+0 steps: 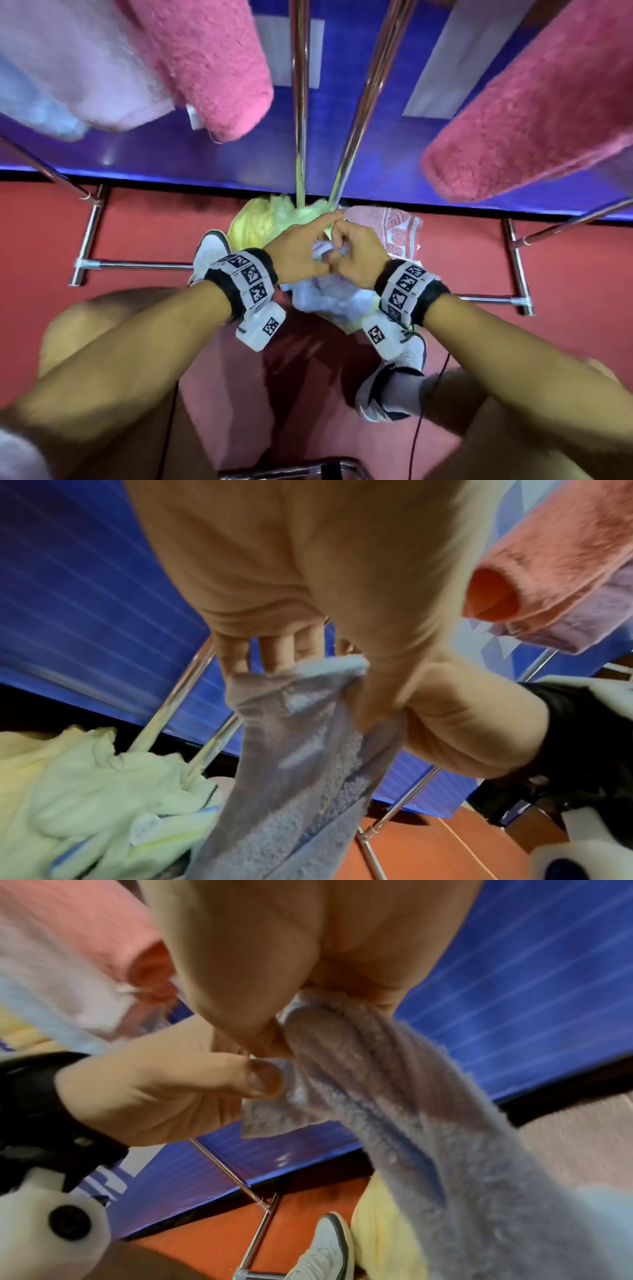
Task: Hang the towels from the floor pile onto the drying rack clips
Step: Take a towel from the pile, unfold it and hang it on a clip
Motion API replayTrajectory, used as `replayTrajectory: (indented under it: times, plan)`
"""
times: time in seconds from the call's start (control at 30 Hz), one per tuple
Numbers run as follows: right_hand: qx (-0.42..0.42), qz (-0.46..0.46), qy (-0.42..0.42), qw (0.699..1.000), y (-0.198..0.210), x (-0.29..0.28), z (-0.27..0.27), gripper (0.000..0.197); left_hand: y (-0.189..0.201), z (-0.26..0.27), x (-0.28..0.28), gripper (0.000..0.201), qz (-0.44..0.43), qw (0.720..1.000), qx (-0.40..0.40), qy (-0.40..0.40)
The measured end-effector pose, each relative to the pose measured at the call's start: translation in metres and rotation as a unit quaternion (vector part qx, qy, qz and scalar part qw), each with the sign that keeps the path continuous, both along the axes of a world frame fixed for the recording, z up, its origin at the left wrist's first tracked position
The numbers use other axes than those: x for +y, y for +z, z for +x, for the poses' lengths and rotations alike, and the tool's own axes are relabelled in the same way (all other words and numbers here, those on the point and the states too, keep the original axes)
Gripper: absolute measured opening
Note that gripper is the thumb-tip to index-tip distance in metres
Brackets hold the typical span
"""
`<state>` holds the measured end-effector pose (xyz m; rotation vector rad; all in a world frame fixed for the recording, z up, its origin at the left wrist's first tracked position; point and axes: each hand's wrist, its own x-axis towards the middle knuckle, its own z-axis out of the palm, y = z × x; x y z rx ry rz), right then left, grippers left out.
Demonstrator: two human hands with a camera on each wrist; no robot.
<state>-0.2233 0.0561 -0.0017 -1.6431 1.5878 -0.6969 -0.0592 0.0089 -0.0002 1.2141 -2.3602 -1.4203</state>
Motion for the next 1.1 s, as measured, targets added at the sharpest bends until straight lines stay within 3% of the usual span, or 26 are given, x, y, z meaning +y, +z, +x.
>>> replayTrajectory:
  times: [0.07, 0.13, 0.3, 0.43, 0.6, 0.73, 0.83, 0.97, 1.03, 1.1]
  plan:
    - [0.010, -0.033, 0.004, 0.999, 0.018, 0.023, -0.005, 0.026, 0.013, -0.001, 0.014, 0.041, -0.023, 0.999, 0.021, 0.045]
    - [0.032, -0.039, -0.009, 0.999, 0.029, 0.039, -0.008, 0.023, 0.026, 0.002, 0.021, 0.027, -0.041, 0.995, 0.056, 0.070]
    - [0.137, 0.010, -0.001, 0.991, 0.051, 0.072, -0.010, 0.011, 0.065, 0.011, 0.060, 0.019, -0.081, 0.969, 0.201, 0.119]
    - [0.211, 0.018, -0.016, 0.977, 0.069, 0.096, -0.005, 0.020, 0.079, 0.026, 0.081, 0.021, -0.088, 0.920, 0.278, 0.263]
    - [0.275, 0.050, -0.031, 0.960, 0.073, 0.121, -0.004, 0.019, 0.081, 0.047, 0.092, 0.019, -0.085, 0.840, 0.323, 0.427]
    - [0.291, 0.068, -0.058, 0.953, 0.069, 0.138, -0.006, 0.018, 0.063, 0.065, 0.098, 0.016, -0.041, 0.812, 0.330, 0.480]
    - [0.322, 0.107, -0.067, 0.938, 0.069, 0.148, -0.010, 0.016, 0.057, 0.065, 0.104, 0.017, -0.042, 0.828, 0.314, 0.462]
    - [0.308, 0.132, -0.034, 0.941, 0.063, 0.162, -0.012, 0.019, 0.057, 0.050, 0.121, 0.018, -0.045, 0.890, 0.284, 0.354]
    - [0.195, 0.089, -0.037, 0.976, 0.058, 0.167, -0.006, 0.035, 0.058, 0.036, 0.139, 0.021, -0.047, 0.926, 0.264, 0.267]
    - [0.050, 0.038, -0.030, 0.998, 0.057, 0.170, 0.006, 0.073, 0.056, 0.018, 0.156, 0.022, -0.028, 0.950, 0.242, 0.195]
